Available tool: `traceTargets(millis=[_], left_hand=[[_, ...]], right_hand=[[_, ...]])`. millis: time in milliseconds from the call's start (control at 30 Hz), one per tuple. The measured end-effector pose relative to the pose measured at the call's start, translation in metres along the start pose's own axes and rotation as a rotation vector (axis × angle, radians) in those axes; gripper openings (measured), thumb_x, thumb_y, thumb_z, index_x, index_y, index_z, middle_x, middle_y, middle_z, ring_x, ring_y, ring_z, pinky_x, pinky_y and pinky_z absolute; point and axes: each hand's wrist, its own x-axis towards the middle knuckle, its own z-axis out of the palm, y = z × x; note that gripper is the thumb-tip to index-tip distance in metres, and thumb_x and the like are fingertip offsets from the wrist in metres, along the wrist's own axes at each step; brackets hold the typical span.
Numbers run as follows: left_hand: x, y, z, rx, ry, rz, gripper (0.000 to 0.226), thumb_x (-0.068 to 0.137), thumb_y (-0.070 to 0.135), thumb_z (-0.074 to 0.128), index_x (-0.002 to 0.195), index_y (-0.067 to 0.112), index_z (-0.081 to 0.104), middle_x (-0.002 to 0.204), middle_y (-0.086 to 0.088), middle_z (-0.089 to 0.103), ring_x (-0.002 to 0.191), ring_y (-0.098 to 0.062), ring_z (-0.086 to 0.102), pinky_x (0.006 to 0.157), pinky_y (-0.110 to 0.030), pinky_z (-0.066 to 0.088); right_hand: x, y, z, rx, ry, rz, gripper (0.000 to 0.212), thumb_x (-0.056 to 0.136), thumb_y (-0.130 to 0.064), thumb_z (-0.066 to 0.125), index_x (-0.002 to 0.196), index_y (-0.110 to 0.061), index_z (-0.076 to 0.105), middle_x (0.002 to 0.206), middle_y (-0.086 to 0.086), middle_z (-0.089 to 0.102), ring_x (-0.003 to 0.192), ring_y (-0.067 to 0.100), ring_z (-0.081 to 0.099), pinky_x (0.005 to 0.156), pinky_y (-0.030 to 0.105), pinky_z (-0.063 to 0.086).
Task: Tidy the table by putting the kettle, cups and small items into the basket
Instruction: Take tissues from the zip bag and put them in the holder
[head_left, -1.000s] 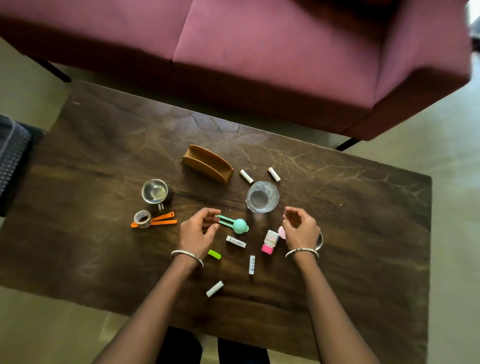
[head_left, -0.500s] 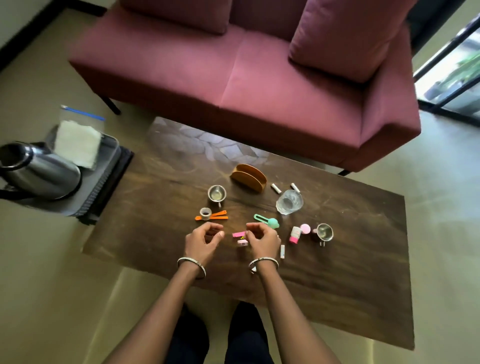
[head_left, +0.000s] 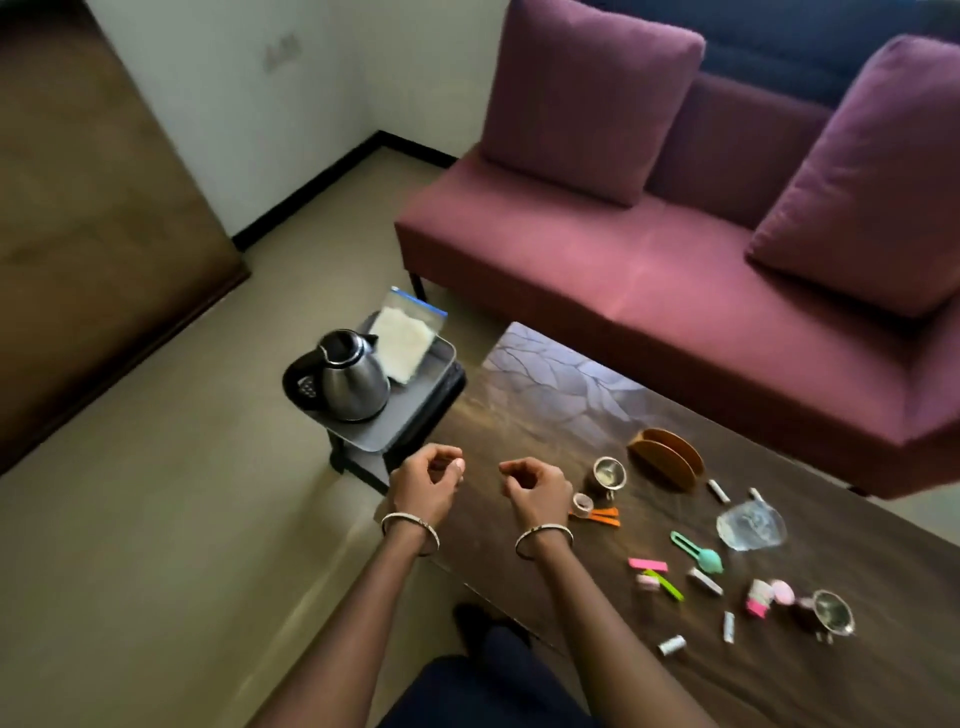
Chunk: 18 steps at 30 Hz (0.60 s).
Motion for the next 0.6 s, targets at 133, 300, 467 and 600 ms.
traceTargets(millis=[133, 300, 467, 600], left_hand=[[0.029, -0.004, -0.027, 0.012, 0.030, -0.015, 0.015, 0.084, 0.018, 0.068, 0.082, 0.033, 0.069, 0.076, 0.000, 0.073, 0.075, -0.019, 0.073, 0.077, -0.045, 0.060], [0.081, 0.001, -0.058, 0.070, 0.087, -0.017, 0.011, 0.083, 0.017, 0.071, 0.084, 0.028, 0.070, 0.077, 0.003, 0.074, 0.074, -0.016, 0.072, 0.077, -0.043, 0.060], [0.148, 0.023, -0.081, 0.151, 0.090, -0.006, 0.008, 0.084, 0.012, 0.068, 0.089, 0.015, 0.073, 0.077, -0.005, 0.074, 0.075, -0.022, 0.071, 0.080, -0.041, 0.058], [0.214, 0.040, -0.094, 0.222, 0.060, 0.001, 0.009, 0.085, 0.013, 0.068, 0.090, 0.017, 0.074, 0.078, 0.002, 0.074, 0.076, -0.015, 0.070, 0.080, -0.037, 0.058]], right_hand=[[0.023, -0.032, 0.034, -0.001, -0.018, -0.030, 0.022, 0.076, -0.002, 0.070, 0.083, -0.020, 0.081, 0.075, 0.000, 0.077, 0.073, 0.013, 0.073, 0.080, 0.035, 0.060], [0.067, -0.067, 0.075, 0.000, -0.004, -0.062, 0.023, 0.076, -0.002, 0.070, 0.081, -0.022, 0.081, 0.075, -0.003, 0.077, 0.071, 0.010, 0.071, 0.078, 0.037, 0.061], [0.117, -0.098, 0.109, 0.030, -0.002, -0.009, 0.019, 0.078, -0.006, 0.072, 0.081, -0.023, 0.080, 0.073, -0.004, 0.076, 0.070, 0.011, 0.072, 0.076, 0.037, 0.062], [0.166, -0.115, 0.133, 0.064, 0.038, 0.052, 0.017, 0.079, -0.008, 0.074, 0.081, -0.023, 0.080, 0.073, -0.005, 0.076, 0.071, 0.012, 0.073, 0.077, 0.040, 0.062]])
